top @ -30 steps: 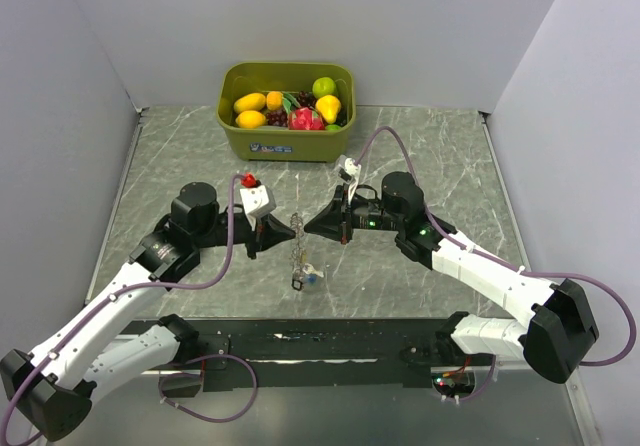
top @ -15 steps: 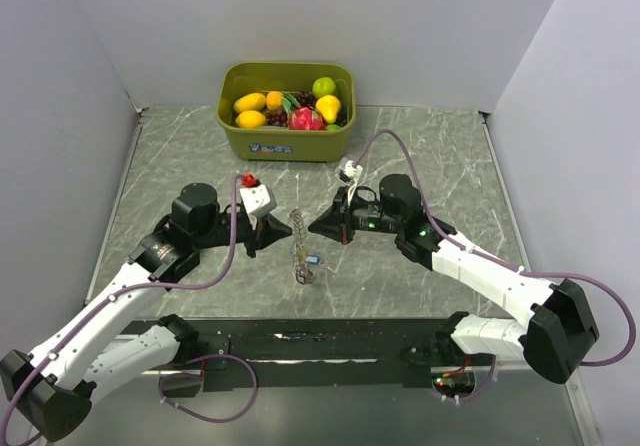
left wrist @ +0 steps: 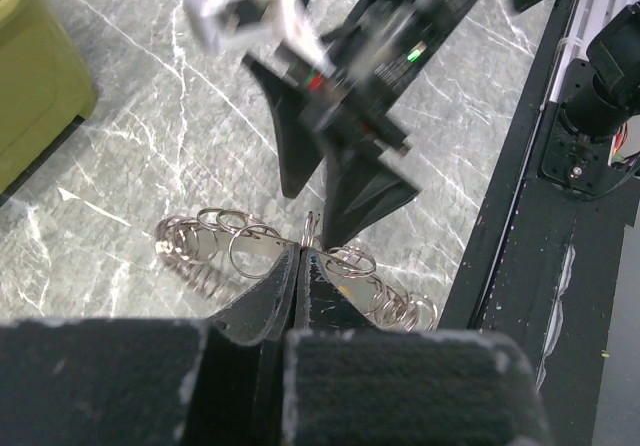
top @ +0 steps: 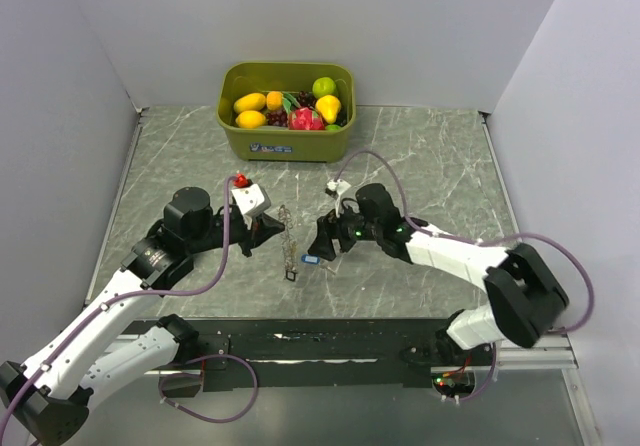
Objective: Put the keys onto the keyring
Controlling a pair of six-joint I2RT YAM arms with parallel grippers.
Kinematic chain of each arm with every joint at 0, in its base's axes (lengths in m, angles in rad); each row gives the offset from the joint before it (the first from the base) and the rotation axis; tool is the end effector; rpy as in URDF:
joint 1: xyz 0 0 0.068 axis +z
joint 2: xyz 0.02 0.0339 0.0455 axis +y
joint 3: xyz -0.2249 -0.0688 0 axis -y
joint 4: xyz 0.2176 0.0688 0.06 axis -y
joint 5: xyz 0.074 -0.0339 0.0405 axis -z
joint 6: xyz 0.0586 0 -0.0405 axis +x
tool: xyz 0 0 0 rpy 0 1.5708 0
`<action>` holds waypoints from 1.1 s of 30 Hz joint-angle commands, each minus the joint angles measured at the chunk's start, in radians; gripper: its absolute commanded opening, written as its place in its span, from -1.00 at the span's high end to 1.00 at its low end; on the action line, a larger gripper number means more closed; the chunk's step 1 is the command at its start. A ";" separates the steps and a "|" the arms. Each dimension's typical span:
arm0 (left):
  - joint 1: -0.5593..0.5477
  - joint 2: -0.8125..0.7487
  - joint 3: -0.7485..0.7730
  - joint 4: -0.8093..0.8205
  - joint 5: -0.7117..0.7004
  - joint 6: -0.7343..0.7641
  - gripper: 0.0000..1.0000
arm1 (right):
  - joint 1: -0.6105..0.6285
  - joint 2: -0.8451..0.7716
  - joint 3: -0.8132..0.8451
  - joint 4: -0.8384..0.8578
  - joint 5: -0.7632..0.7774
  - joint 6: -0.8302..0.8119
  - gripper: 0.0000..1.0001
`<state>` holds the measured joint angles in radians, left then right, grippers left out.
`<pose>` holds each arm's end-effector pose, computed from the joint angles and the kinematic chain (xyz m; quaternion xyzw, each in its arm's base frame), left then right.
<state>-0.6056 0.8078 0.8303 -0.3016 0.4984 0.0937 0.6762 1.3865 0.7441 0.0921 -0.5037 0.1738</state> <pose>0.1496 -0.1377 0.3064 0.4046 0.6762 -0.3382 0.5144 0.2130 0.2072 0.1867 -0.3279 0.7883 0.3931 0.3412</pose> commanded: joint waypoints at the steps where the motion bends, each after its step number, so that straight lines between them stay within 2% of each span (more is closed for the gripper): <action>1: 0.007 -0.019 0.012 0.048 0.009 0.015 0.98 | -0.039 0.113 0.018 0.043 -0.041 0.007 -0.64; 5: 0.009 -0.019 0.012 0.045 0.019 0.015 0.98 | -0.070 0.236 0.064 -0.001 -0.081 0.039 -0.54; 13: 0.017 -0.001 0.023 0.035 0.045 0.023 0.98 | -0.093 0.348 0.109 -0.009 -0.170 0.058 -0.29; 19: 0.023 0.001 0.023 0.036 0.052 0.021 0.98 | -0.092 0.384 0.139 -0.046 -0.199 0.061 -0.01; 26: 0.029 0.004 0.024 0.039 0.063 0.021 0.98 | -0.093 0.382 0.130 -0.075 -0.191 0.059 0.06; 33: 0.033 0.014 0.030 0.036 0.071 0.023 0.98 | -0.093 0.371 0.118 -0.080 -0.200 0.062 0.24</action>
<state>-0.5797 0.8215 0.8303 -0.3202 0.5385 0.0982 0.5846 1.7699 0.8520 0.0208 -0.6857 0.2382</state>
